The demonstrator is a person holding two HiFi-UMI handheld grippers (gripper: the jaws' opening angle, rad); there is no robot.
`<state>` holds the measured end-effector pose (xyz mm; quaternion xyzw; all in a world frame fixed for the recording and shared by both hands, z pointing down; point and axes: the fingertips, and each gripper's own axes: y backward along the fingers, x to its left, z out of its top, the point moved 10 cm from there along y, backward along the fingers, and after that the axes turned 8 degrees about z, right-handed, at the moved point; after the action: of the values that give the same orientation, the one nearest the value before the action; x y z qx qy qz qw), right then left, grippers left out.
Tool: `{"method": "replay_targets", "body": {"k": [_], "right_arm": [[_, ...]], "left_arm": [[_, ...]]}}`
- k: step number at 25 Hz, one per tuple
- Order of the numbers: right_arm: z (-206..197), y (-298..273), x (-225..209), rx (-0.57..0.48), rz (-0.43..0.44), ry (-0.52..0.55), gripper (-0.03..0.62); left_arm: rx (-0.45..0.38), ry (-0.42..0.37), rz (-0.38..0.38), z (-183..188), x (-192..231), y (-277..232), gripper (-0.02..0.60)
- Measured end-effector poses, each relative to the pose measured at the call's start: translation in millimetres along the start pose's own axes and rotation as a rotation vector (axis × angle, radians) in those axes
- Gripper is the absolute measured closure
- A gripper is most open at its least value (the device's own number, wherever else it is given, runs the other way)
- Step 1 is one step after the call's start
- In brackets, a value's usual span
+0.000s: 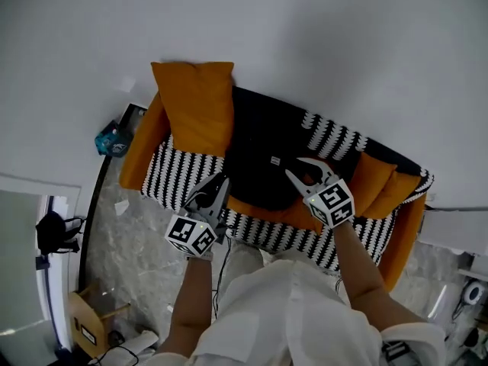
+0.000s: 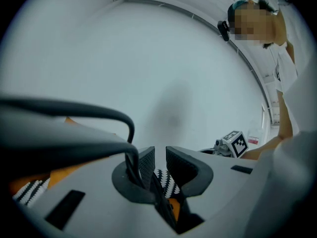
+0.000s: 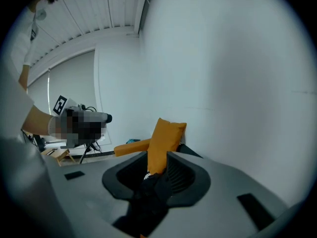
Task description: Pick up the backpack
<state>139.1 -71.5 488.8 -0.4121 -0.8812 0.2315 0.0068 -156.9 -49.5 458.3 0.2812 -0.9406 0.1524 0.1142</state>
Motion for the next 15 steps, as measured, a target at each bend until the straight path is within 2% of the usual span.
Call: {"method": "replay_targets", "body": {"k": [7, 15], "right_arm": [[-11, -21, -31, 0.017, -0.129, -0.110, 0.452], [-34, -56, -72, 0.083, -0.201, -0.196, 0.408]], "left_arm": [[0.079, -0.026, -0.119, -2, 27, -58, 0.495], [0.105, 0.006, -0.100, -9, 56, -98, 0.495]]}}
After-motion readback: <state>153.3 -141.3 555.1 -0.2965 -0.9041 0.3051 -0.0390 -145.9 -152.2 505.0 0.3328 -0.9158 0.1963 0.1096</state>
